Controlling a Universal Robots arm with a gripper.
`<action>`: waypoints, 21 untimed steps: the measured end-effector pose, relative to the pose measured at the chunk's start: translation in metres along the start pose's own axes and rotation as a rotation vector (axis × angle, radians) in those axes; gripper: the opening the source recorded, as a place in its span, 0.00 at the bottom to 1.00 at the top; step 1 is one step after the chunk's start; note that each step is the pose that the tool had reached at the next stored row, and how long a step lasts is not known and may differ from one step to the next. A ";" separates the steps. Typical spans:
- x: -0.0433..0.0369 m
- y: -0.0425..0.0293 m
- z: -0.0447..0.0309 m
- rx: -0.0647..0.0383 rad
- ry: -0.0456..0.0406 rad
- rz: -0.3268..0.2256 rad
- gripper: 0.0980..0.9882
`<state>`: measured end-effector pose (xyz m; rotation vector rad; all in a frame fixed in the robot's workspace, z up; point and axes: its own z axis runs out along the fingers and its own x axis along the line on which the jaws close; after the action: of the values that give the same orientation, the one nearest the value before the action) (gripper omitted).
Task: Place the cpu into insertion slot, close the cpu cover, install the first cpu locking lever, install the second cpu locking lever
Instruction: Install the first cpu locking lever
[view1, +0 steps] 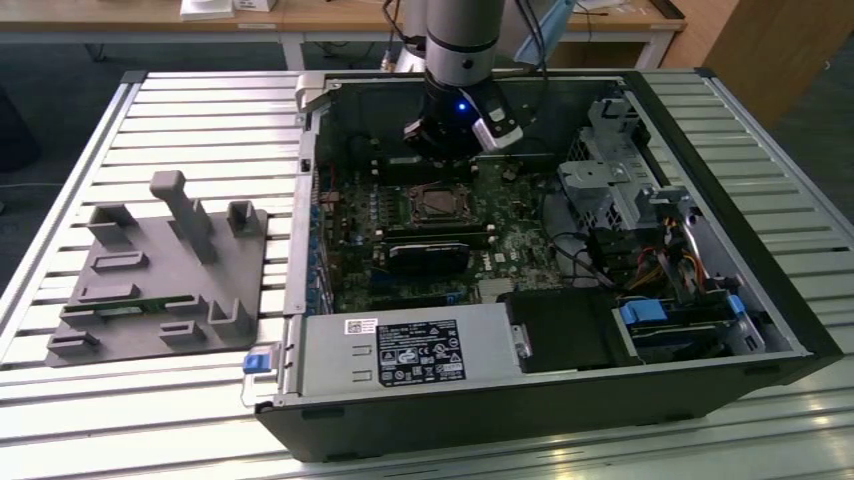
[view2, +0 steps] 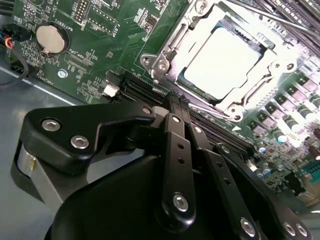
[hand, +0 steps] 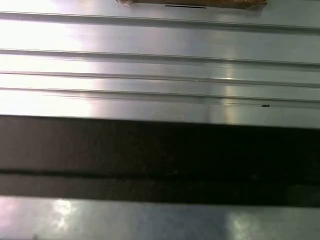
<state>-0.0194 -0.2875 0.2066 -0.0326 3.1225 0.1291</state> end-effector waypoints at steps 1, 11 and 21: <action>-0.0001 -0.0001 0.0012 0.000 -0.0001 0.000 0.01; -0.0003 -0.0006 0.0066 0.000 0.0000 0.000 0.01; -0.0004 -0.0006 0.0071 0.015 0.0005 0.000 0.01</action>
<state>-0.0189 -0.2876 0.1995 -0.0329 3.1237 0.1060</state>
